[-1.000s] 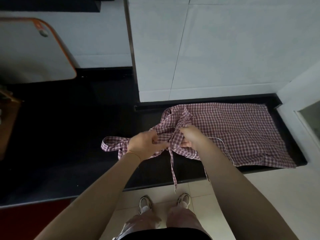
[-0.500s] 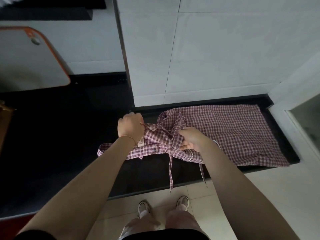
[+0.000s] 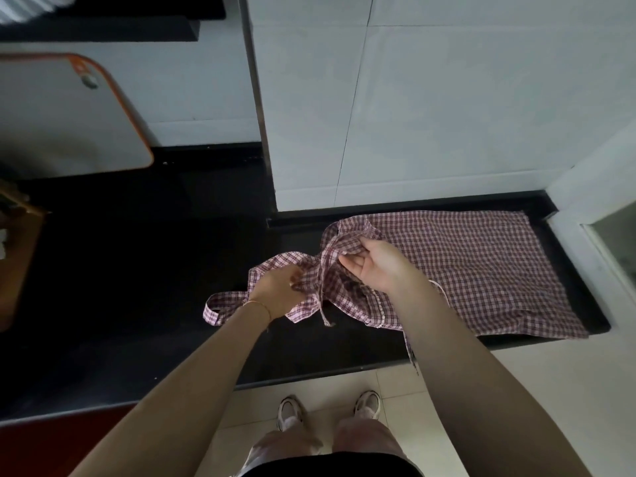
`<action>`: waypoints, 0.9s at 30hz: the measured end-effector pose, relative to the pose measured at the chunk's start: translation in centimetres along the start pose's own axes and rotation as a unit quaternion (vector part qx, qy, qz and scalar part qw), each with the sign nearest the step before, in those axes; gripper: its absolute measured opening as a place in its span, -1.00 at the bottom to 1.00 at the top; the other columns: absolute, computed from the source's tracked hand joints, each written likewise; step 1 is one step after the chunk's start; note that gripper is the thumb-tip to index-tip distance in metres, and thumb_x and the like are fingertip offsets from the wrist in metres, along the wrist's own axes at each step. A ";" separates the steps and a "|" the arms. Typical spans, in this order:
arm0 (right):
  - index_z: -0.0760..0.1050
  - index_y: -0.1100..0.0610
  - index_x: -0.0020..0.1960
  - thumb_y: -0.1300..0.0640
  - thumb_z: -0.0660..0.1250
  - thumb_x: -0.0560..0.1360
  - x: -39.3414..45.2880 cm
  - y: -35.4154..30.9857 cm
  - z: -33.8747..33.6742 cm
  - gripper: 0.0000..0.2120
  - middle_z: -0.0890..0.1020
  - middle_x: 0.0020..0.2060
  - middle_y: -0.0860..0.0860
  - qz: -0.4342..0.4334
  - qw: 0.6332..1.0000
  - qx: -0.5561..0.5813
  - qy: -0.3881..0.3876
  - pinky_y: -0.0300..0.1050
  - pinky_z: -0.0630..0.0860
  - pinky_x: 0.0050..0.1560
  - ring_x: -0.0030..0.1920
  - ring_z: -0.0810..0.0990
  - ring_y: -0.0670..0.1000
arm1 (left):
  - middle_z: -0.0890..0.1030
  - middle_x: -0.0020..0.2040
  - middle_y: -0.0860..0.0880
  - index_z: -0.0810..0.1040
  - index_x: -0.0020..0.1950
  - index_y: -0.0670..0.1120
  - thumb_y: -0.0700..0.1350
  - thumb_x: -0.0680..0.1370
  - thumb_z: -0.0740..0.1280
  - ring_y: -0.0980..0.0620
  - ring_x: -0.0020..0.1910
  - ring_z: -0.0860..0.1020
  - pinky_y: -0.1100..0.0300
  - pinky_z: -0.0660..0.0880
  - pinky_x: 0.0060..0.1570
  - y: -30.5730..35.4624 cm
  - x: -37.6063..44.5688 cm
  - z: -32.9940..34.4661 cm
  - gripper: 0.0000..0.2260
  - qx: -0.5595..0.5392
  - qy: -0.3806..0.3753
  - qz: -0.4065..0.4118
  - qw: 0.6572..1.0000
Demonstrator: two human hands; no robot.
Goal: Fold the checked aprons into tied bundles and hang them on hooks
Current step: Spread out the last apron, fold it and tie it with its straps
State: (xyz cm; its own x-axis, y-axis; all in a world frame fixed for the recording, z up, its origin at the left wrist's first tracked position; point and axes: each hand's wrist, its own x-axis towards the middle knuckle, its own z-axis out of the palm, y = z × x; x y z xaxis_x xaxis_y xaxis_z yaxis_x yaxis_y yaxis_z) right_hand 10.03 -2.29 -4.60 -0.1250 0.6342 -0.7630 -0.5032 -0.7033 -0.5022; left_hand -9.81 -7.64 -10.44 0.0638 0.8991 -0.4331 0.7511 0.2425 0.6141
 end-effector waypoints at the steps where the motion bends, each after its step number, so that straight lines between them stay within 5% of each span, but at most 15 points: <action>1: 0.49 0.31 0.11 0.21 0.11 0.70 0.1 -0.1 0.2 -0.77 0.68 -0.11 0.18 -0.011 1.000 0.018 0.000 -0.04 0.64 -0.22 -0.05 0.67 0.13 | 0.64 0.00 0.00 0.55 0.19 -0.05 -0.11 0.49 0.45 0.01 -0.06 0.62 0.17 0.56 -0.02 0.0 0.0 -0.5 -0.71 -0.057 0.004 -0.023 0.998; 3: 0.50 0.29 0.03 0.20 0.11 0.70 0.3 -0.6 0.9 -0.76 0.65 -0.15 0.14 -0.033 0.999 0.031 0.006 -0.05 0.59 -0.17 -0.09 0.64 0.09 | 0.66 -0.13 -0.08 0.54 0.12 -0.07 -0.20 0.51 0.36 0.01 -0.26 0.62 0.22 0.51 -0.25 -0.1 -0.3 -2.2 -0.81 -0.157 -0.010 -0.061 0.986; 5: 0.50 0.24 -0.01 0.18 0.13 0.69 0.5 -0.8 1.5 -0.78 0.62 -0.21 0.10 -0.042 0.999 0.009 0.022 -0.10 0.54 -0.22 -0.18 0.60 0.04 | 0.60 -0.22 -0.06 0.55 -0.06 -0.09 -0.15 0.53 0.32 0.01 -0.28 0.52 0.21 0.41 -0.24 -0.3 -0.8 -5.0 -0.96 -0.166 -0.025 -0.072 0.983; 9: 0.50 0.25 0.07 0.21 0.16 0.67 1.0 -0.3 2.8 -0.83 0.66 -0.16 0.12 -0.024 0.998 -0.051 -0.010 -0.07 0.57 -0.18 -0.13 0.64 0.07 | 0.47 -0.37 -0.05 0.46 -0.35 -0.08 -0.17 0.51 0.28 -0.04 -0.33 0.44 0.06 0.39 -0.20 -1.5 -0.6 -10.0 -0.78 -0.146 -0.065 -0.122 0.980; 11: 0.48 0.32 0.14 0.28 0.16 0.65 1.2 0.2 3.8 -0.83 0.65 0.03 0.22 -0.025 0.996 -0.066 -0.057 0.03 0.62 -0.01 0.04 0.66 0.18 | 0.58 -0.24 -0.09 0.54 -0.25 -0.10 -0.13 0.53 0.28 -0.10 -0.19 0.55 0.04 0.48 -0.03 -2.4 -0.5 -11.7 -0.83 -0.032 0.073 -0.174 0.981; 14: 0.42 0.27 0.20 0.35 0.11 0.65 1.9 1.4 4.9 -0.82 0.58 0.16 0.30 -0.043 0.984 -0.157 -0.066 0.08 0.62 0.06 0.11 0.64 0.27 | 0.53 0.15 -0.16 0.54 0.14 -0.07 -0.18 0.50 0.29 -0.20 0.16 0.46 -0.09 0.34 0.23 -3.6 -1.2 -11.8 -0.77 0.137 0.365 -0.198 0.899; 16: 0.45 0.26 0.29 0.33 0.14 0.66 2.4 2.2 5.0 -0.76 0.60 0.12 0.27 -0.059 0.958 -0.280 -0.029 0.06 0.64 -0.02 0.05 0.66 0.24 | 0.54 0.14 -0.16 0.54 0.11 -0.10 -0.15 0.50 0.28 -0.20 0.12 0.49 -0.06 0.40 0.12 -3.8 -1.3 -10.4 -0.80 0.125 0.369 -0.174 0.904; 17: 0.47 0.29 0.29 0.33 0.16 0.65 2.6 2.6 5.0 -0.75 0.62 0.07 0.26 -0.061 0.938 -0.341 -0.007 0.04 0.66 -0.05 -0.01 0.68 0.22 | 0.60 0.06 -0.15 0.58 0.01 -0.12 -0.07 0.51 0.27 -0.18 0.01 0.56 0.02 0.47 -0.02 -3.6 -1.3 -9.5 -0.82 0.100 0.307 -0.180 0.929; 19: 0.53 0.31 0.21 0.33 0.20 0.64 2.7 3.4 4.7 -0.79 0.64 -0.07 0.21 -0.041 0.887 -0.459 0.027 -0.04 0.67 -0.16 -0.17 0.67 0.13 | 0.70 -0.09 -0.14 0.63 -0.13 -0.16 0.15 0.54 0.22 -0.10 -0.18 0.66 0.16 0.49 -0.24 -3.1 -1.6 -7.1 -0.60 0.026 0.062 -0.226 0.972; 21: 0.59 0.31 0.07 0.30 0.25 0.62 2.6 4.1 4.2 -0.85 0.65 -0.19 0.19 -0.034 0.811 -0.584 0.026 -0.11 0.62 -0.26 -0.28 0.64 0.09 | 0.71 -0.07 -0.12 0.67 -0.01 -0.20 0.34 0.55 0.21 -0.05 -0.17 0.69 0.19 0.55 -0.20 -2.0 -2.7 -4.6 -0.40 -0.060 -0.182 -0.262 0.946; 22: 0.60 0.30 -0.02 0.26 0.28 0.60 2.7 4.4 3.9 -0.84 0.66 -0.24 0.19 -0.054 0.753 -0.656 0.013 -0.12 0.61 -0.27 -0.30 0.65 0.10 | 0.71 -0.03 -0.13 0.65 0.08 -0.23 0.38 0.53 0.22 -0.05 -0.10 0.69 0.17 0.57 -0.12 -1.8 -3.1 -3.2 -0.35 -0.087 -0.238 -0.277 0.927; 24: 0.56 0.23 -0.14 0.14 0.33 0.57 2.9 5.1 3.2 -0.82 0.62 -0.30 0.10 -0.094 0.632 -0.769 -0.001 -0.11 0.54 -0.26 -0.28 0.63 0.08 | 0.70 -0.02 -0.14 0.61 0.11 -0.24 0.36 0.51 0.29 -0.06 -0.07 0.69 0.13 0.58 -0.12 -2.1 -3.2 0.1 -0.36 -0.164 -0.198 -0.311 0.915; 25: 0.53 0.18 -0.09 0.07 0.38 0.54 2.7 5.4 3.0 -0.83 0.59 -0.25 0.05 -0.109 0.596 -0.796 0.001 -0.12 0.50 -0.24 -0.23 0.60 0.04 | 0.70 -0.12 -0.11 0.62 0.02 -0.20 0.34 0.49 0.33 -0.05 -0.20 0.68 0.15 0.57 -0.25 -2.5 -3.0 1.7 -0.43 -0.192 -0.117 -0.322 0.920; 27: 0.47 0.16 0.17 -0.09 0.49 0.44 2.8 6.2 2.2 -0.54 0.57 0.00 0.04 -0.145 0.538 -0.830 0.018 -0.10 0.50 -0.07 -0.01 0.58 0.04 | 0.68 -0.26 -0.07 0.62 -0.11 -0.16 0.22 0.49 0.39 -0.02 -0.40 0.59 0.21 0.46 -0.45 -2.9 -2.7 3.8 -0.59 -0.244 0.031 -0.338 0.909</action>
State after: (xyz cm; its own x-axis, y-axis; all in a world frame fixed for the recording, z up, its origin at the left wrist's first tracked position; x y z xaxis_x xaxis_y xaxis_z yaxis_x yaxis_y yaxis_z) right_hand 4.64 -4.17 -8.91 -0.2162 0.8088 -0.5469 0.9639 0.0879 -0.2512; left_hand -9.61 -12.19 -13.54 -0.3518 0.5005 -0.7911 0.2232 0.8656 0.4483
